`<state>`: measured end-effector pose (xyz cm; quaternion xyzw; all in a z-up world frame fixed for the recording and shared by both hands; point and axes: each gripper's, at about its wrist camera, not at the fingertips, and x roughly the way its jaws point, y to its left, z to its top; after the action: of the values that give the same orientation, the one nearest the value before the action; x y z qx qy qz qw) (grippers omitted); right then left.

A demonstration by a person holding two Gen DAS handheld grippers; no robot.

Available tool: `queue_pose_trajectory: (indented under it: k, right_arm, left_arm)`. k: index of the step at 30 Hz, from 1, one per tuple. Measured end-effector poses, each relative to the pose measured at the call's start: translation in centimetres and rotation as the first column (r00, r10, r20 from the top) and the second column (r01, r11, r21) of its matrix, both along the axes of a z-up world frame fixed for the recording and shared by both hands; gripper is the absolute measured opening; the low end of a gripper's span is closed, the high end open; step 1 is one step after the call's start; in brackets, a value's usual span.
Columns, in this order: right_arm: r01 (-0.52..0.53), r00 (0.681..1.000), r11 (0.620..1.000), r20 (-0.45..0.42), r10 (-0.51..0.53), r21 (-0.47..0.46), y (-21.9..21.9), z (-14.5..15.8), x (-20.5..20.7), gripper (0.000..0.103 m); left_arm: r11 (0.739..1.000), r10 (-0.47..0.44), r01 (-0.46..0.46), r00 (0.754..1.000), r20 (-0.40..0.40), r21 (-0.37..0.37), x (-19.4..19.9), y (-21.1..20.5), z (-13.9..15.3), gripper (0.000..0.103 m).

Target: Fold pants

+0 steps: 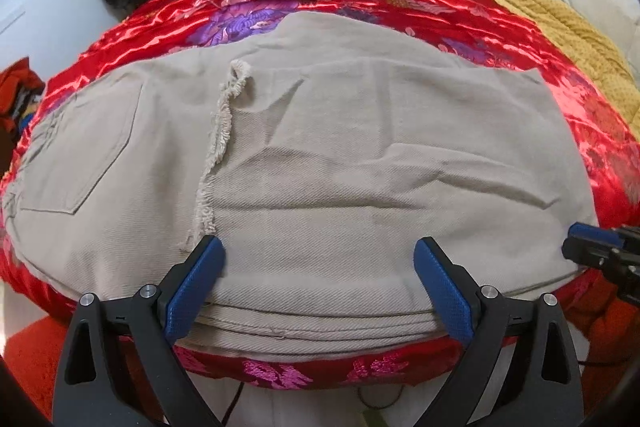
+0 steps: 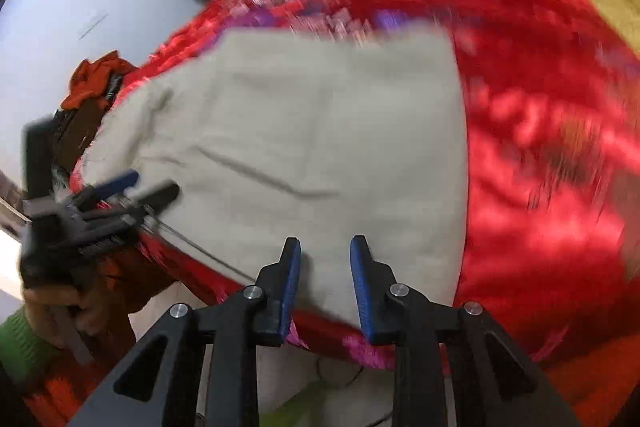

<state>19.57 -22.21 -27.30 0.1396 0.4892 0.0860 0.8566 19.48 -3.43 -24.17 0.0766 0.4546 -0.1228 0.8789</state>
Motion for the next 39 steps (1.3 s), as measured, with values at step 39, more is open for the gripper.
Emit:
queue_pose_trajectory:
  k: [39]
  right_arm:
    - [-0.047, 0.998, 0.996, 0.039, 0.051, -0.082, 1.2, -0.9, 0.0, 0.027]
  left_arm:
    - [0.956, 0.273, -0.255, 0.955, -0.12, 0.142, 12.3, 4.3, 2.0, 0.08]
